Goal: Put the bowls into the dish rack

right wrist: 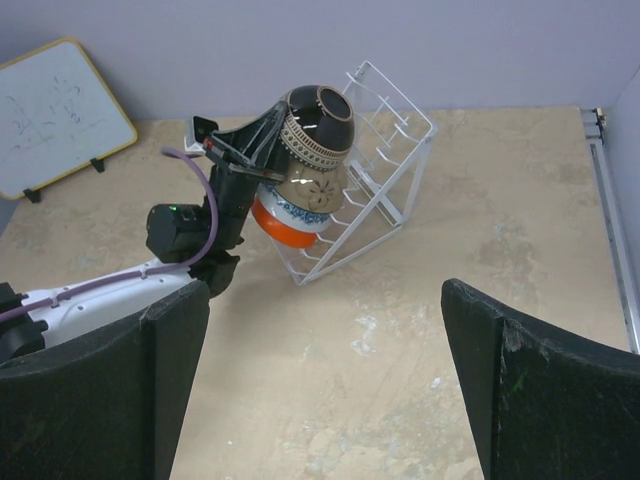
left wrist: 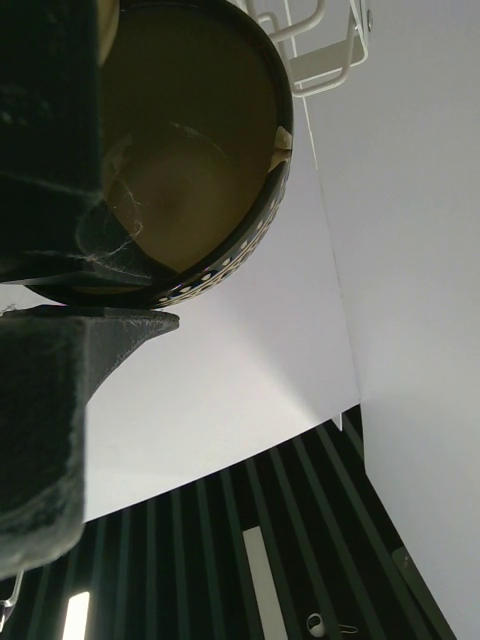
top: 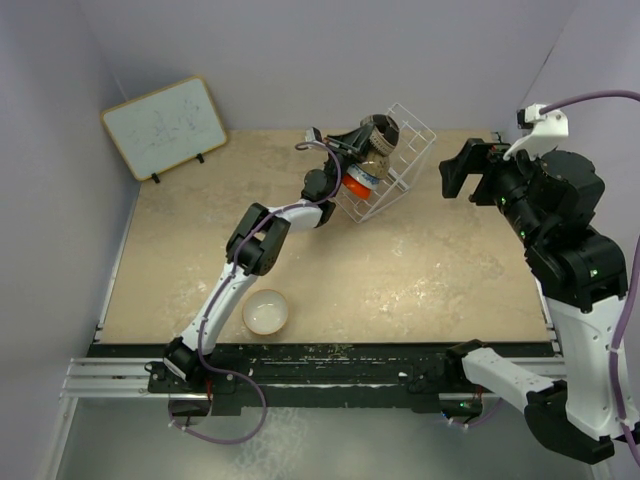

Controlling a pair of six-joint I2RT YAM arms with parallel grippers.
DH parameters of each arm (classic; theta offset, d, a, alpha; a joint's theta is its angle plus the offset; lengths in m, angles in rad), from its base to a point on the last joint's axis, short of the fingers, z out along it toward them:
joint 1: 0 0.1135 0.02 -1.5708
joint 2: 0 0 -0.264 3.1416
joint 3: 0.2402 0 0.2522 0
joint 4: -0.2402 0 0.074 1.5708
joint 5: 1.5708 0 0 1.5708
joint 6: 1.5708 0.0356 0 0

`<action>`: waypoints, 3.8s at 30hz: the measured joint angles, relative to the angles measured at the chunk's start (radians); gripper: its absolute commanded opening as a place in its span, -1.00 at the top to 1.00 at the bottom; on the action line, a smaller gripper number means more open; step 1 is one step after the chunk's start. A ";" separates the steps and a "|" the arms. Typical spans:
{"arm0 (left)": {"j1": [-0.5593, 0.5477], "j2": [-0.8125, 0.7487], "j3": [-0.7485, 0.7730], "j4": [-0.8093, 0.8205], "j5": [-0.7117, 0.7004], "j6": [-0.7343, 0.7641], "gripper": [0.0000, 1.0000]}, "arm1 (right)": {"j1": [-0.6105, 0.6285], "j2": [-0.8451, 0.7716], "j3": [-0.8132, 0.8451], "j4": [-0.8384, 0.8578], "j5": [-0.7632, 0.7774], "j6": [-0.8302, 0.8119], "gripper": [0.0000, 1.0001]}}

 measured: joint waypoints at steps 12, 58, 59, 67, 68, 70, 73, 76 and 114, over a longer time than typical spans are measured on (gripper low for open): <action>0.000 0.013 0.017 0.000 0.000 -0.007 0.55 | 0.000 0.000 -0.011 0.000 0.000 -0.001 -1.00; 0.027 -0.050 0.050 -0.282 0.317 0.046 0.09 | 0.000 -0.009 -0.072 0.032 -0.004 -0.010 -1.00; 0.027 -0.051 0.050 -0.282 0.318 0.045 0.07 | 0.000 -0.009 -0.074 0.034 -0.004 -0.010 -1.00; 0.028 -0.060 0.041 -0.281 0.318 0.044 -0.04 | 0.000 -0.009 -0.077 0.039 -0.004 -0.010 -0.99; 0.029 -0.064 0.036 -0.281 0.319 0.044 -0.06 | 0.000 -0.009 -0.077 0.039 -0.004 -0.010 -1.00; 0.031 -0.076 0.020 -0.287 0.321 0.044 -0.09 | 0.000 -0.009 -0.077 0.041 -0.004 -0.010 -1.00; 0.038 -0.100 -0.007 -0.310 0.336 0.046 -0.13 | 0.000 -0.009 -0.077 0.045 -0.004 -0.010 -1.00; 0.048 -0.132 -0.036 -0.364 0.364 0.049 -0.27 | 0.000 -0.008 -0.077 0.046 -0.005 -0.010 -1.00; 0.147 -0.454 -0.410 -0.621 0.559 0.299 -0.81 | 0.000 -0.019 -0.140 0.100 -0.042 0.008 -1.00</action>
